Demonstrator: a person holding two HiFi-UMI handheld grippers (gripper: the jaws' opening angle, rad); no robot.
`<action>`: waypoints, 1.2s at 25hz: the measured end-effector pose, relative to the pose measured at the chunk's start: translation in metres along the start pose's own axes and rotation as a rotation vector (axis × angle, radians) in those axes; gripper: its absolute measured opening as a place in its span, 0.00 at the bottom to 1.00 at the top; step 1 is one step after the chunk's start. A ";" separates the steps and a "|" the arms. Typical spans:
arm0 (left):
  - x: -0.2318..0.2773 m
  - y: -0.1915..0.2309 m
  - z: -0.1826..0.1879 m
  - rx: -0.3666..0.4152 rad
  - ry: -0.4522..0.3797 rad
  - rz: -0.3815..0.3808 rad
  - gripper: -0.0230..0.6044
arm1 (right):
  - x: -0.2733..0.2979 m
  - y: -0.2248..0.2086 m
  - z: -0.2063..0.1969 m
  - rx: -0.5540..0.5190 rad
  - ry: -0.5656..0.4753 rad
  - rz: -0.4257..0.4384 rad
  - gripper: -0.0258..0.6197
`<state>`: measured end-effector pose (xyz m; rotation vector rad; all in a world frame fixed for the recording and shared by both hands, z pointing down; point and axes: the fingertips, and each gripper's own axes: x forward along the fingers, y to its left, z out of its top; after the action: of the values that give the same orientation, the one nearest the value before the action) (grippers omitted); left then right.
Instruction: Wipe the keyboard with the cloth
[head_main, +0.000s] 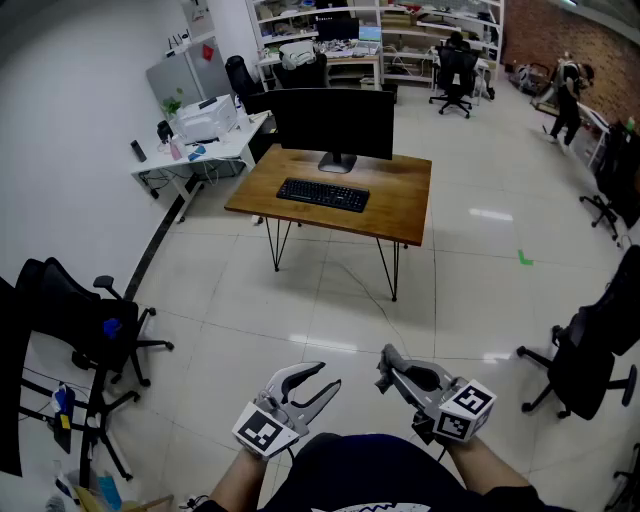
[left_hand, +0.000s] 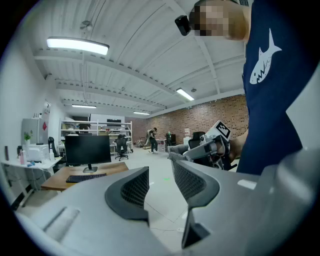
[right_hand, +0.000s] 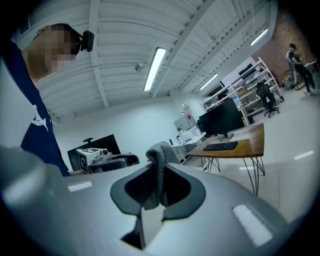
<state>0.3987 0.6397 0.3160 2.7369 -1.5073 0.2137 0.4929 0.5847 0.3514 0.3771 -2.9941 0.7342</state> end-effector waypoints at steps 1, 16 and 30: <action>0.000 0.001 -0.001 -0.001 -0.002 0.002 0.27 | 0.001 0.000 -0.001 -0.011 0.002 -0.004 0.09; -0.001 0.034 -0.016 -0.027 0.003 0.035 0.31 | 0.028 -0.016 0.000 -0.024 0.028 -0.018 0.10; 0.034 0.158 -0.021 -0.048 -0.014 0.003 0.34 | 0.124 -0.074 0.043 -0.015 0.034 -0.054 0.10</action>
<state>0.2813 0.5276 0.3317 2.7051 -1.4990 0.1566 0.3917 0.4737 0.3580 0.4390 -2.9431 0.7053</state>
